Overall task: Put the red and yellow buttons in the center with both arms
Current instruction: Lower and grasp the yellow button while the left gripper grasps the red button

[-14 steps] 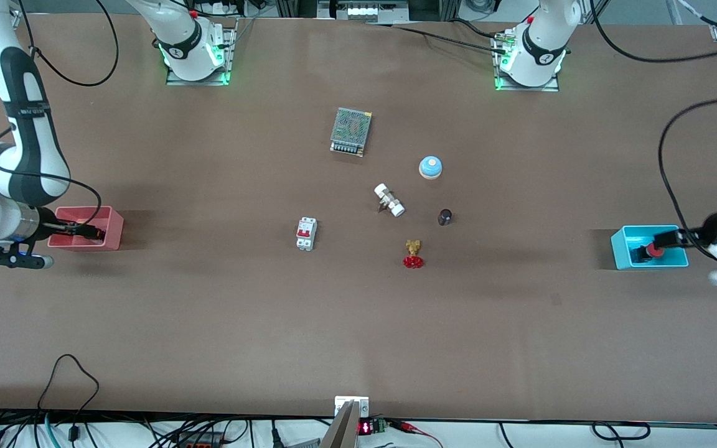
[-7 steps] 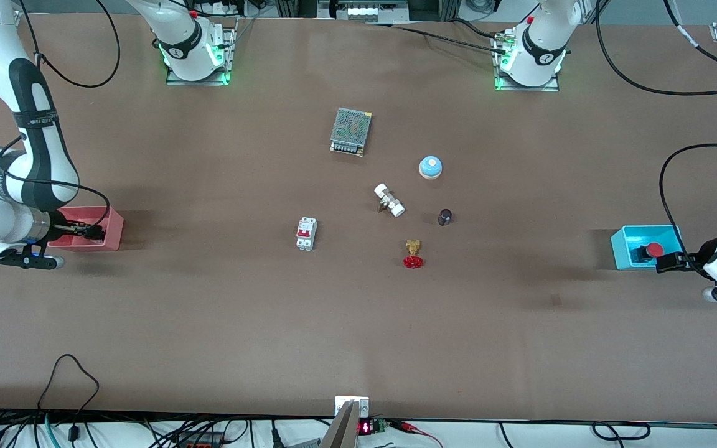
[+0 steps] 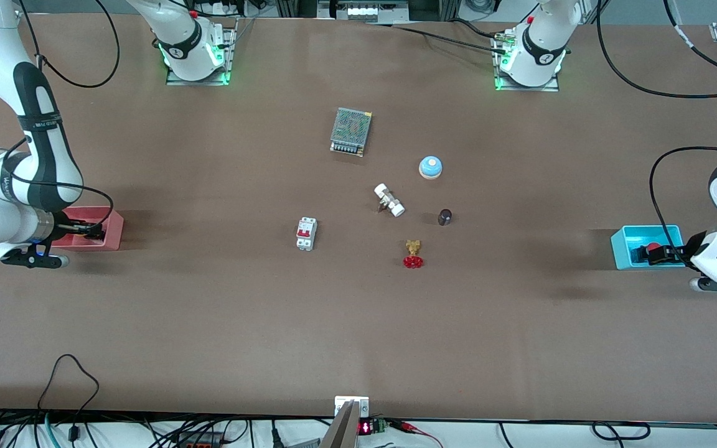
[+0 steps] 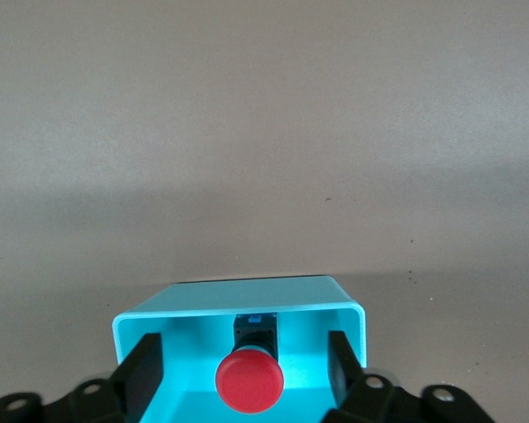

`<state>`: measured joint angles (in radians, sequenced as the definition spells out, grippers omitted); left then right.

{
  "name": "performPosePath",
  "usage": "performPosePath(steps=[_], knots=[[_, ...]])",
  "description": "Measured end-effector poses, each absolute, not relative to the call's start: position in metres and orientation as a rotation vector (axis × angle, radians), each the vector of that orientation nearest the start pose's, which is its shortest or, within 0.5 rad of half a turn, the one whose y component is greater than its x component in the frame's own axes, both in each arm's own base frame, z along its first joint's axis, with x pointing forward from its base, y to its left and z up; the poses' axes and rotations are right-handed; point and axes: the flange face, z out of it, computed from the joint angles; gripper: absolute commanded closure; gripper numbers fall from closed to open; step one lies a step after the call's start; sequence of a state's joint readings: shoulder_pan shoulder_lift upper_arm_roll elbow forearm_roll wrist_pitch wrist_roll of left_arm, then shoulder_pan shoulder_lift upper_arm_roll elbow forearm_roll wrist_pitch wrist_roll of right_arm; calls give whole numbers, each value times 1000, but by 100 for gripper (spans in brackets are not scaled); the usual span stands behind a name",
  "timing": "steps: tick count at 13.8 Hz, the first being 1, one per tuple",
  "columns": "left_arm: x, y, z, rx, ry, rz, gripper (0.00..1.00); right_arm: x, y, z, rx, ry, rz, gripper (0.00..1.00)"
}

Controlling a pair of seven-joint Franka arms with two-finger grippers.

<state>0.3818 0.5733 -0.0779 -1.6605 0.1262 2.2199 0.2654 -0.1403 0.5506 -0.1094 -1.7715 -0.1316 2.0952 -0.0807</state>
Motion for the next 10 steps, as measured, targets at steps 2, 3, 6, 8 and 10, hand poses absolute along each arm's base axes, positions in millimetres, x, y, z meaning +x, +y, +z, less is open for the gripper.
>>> performPosePath(steps=[2, 3, 6, 8, 10], knots=[[640, 219, 266, -3095, 25, 68, 32, 615, -160, 233, -3244, 123, 409, 28], [637, 221, 263, -3097, 18, 76, 34, 615, -160, 232, -3246, 122, 403, 28], [631, 225, 257, -3101, 8, 95, 36, 617, -161, 233, -3252, 122, 371, 28], [629, 224, 252, -3104, 8, 110, 36, 619, -162, 234, -3256, 122, 351, 30], [627, 224, 245, -3107, 8, 124, 36, 619, -162, 234, -3257, 122, 348, 31]])
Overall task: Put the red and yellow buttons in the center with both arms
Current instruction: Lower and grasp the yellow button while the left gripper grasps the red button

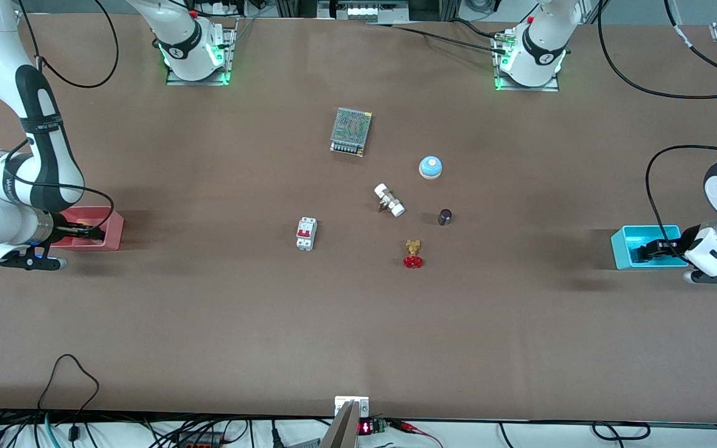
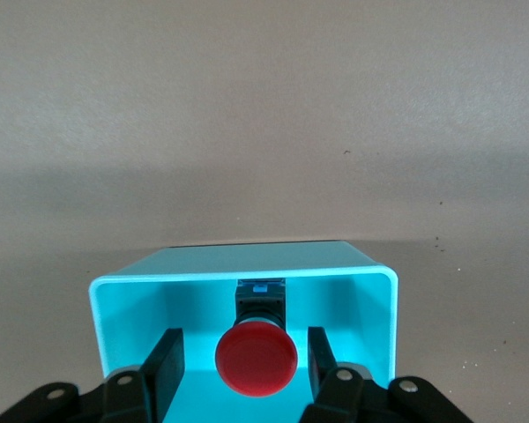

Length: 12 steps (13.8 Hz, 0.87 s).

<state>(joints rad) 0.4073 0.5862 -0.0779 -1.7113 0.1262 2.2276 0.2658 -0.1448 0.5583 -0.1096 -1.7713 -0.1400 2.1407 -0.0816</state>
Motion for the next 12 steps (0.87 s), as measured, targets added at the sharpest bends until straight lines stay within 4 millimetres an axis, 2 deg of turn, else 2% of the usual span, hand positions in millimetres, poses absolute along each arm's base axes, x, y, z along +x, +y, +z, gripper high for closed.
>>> performPosePath(steps=[4, 6, 8, 10, 12], knots=[[626, 223, 230, -3113, 10, 139, 36, 618, -163, 228, -3253, 122, 365, 34], [625, 223, 221, -3117, 11, 153, 40, 617, -163, 223, -3251, 121, 377, 39], [625, 224, 218, -3118, 13, 153, 50, 616, -163, 221, -3250, 120, 383, 47], [624, 225, 218, -3118, 11, 151, 68, 616, -163, 220, -3250, 119, 384, 57], [624, 226, 218, -3118, 13, 150, 75, 617, -163, 221, -3250, 118, 383, 63]])
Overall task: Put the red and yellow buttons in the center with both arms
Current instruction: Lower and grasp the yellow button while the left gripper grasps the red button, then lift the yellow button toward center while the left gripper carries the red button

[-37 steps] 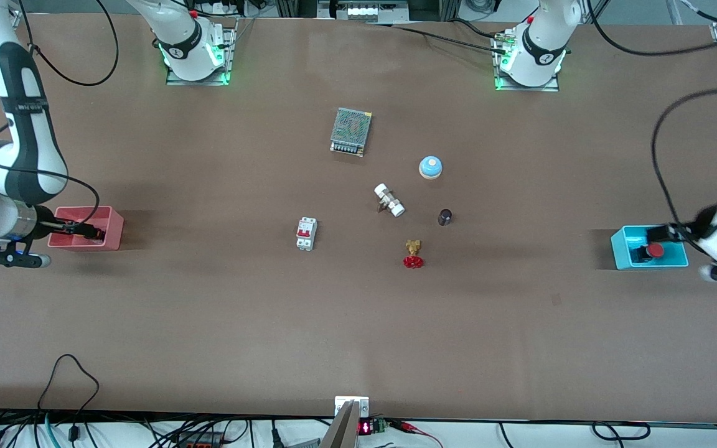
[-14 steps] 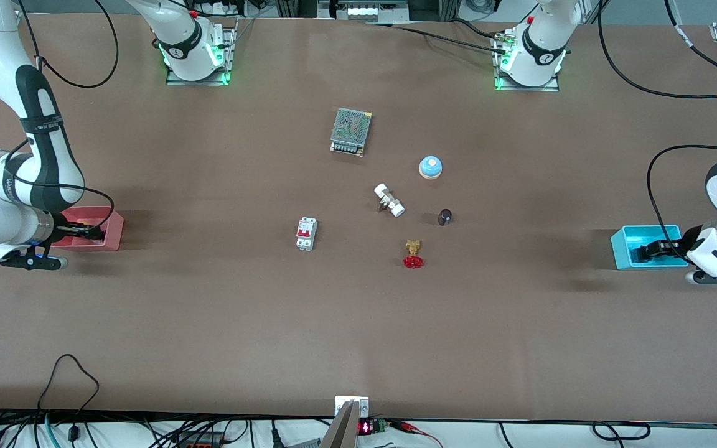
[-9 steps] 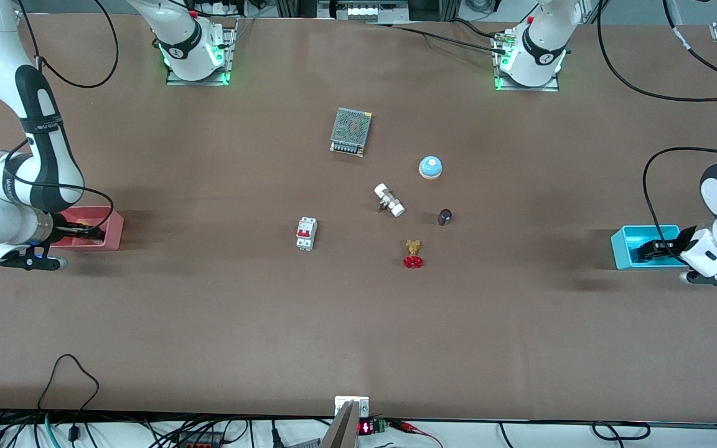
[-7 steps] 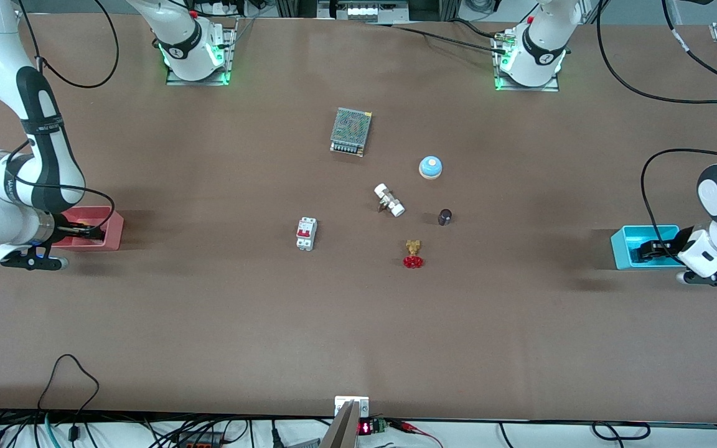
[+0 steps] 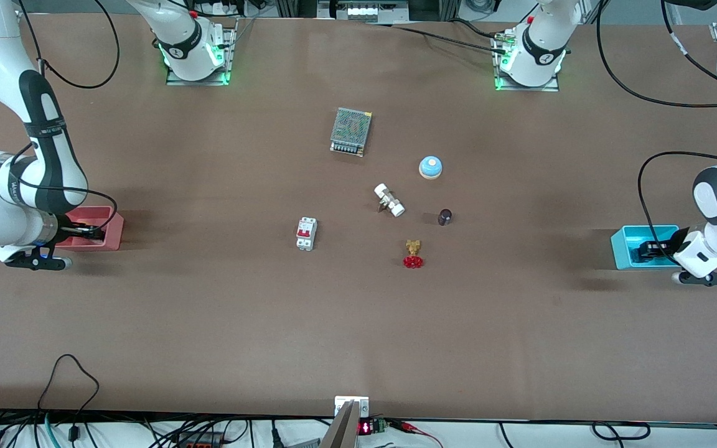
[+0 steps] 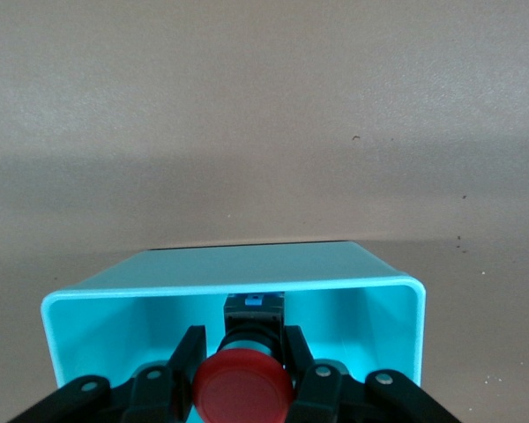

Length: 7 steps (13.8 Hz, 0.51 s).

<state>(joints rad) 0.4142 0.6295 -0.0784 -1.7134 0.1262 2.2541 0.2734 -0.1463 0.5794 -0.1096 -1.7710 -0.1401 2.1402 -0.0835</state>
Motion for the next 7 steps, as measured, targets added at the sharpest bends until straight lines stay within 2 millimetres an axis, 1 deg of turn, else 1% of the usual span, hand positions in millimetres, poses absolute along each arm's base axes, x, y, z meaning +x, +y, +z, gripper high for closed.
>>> performPosePath(steps=[4, 5, 7], knots=[[625, 226, 220, -3118, 22, 141, 74, 616, -163, 220, -3250, 102, 384, 65], [628, 225, 224, -3117, 26, 127, 74, 617, -163, 221, -3249, 92, 385, 65], [633, 224, 246, -3110, 33, 95, 74, 618, -163, 223, -3251, 72, 375, 65]])
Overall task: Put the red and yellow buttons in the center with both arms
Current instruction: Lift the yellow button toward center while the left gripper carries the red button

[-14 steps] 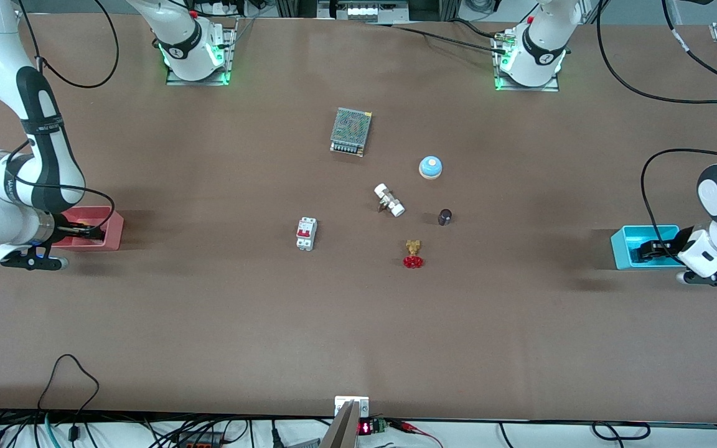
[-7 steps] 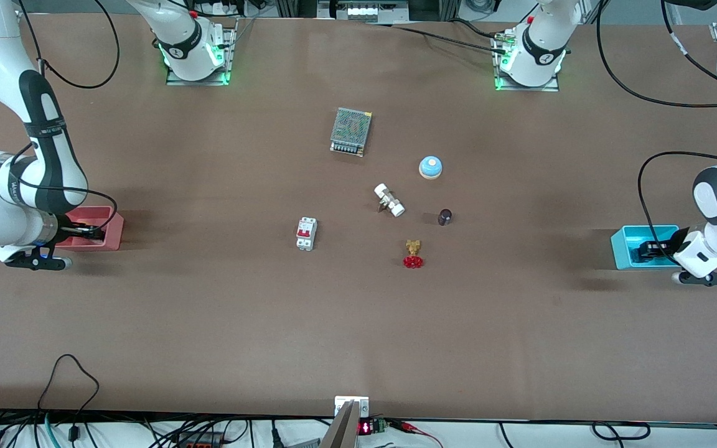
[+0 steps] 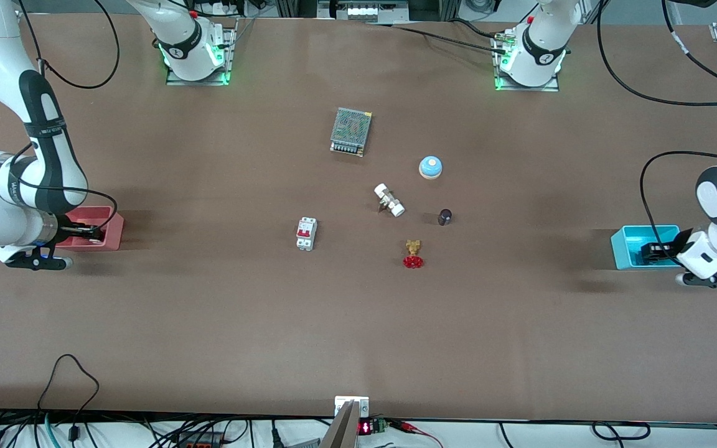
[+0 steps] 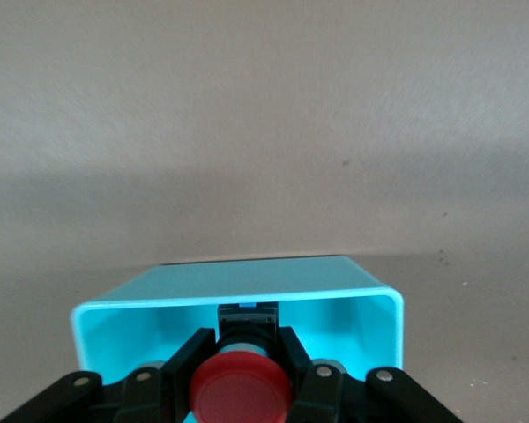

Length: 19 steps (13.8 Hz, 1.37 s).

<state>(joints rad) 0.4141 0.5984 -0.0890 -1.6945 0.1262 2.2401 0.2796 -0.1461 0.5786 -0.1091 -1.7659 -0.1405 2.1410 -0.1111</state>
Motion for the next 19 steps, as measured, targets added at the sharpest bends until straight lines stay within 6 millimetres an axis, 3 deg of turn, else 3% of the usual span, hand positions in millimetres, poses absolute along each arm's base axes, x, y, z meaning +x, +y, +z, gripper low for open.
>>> performPosePath(steps=[2, 5, 7, 9, 10, 12, 15, 17, 19], knots=[[633, 221, 281, -3107, 39, 119, 74, 624, -161, 241, -3256, 52, 344, 65], [629, 202, 343, -3106, 73, 163, 73, 633, -148, 313, -3256, 46, 339, 65], [630, 163, 378, -3114, 141, 194, 73, 641, -125, 373, -3220, 45, 300, 65], [636, 105, 395, -3115, 179, 245, 73, 649, -85, 408, -3144, 19, 246, 65], [639, 71, 397, -3109, 170, 267, 73, 652, -62, 411, -3122, -4, 239, 65], [640, -8, 394, -3088, 119, 296, 73, 656, -3, 397, -3120, 45, 275, 65], [632, -106, 385, -3060, 103, 310, 73, 656, 82, 344, -3149, 182, 383, 65], [625, -145, 365, -3044, 84, 345, 73, 652, 126, 317, -3170, 264, 403, 63], [622, -159, 335, -3041, 81, 371, 73, 648, 150, 306, -3180, 280, 415, 64]])
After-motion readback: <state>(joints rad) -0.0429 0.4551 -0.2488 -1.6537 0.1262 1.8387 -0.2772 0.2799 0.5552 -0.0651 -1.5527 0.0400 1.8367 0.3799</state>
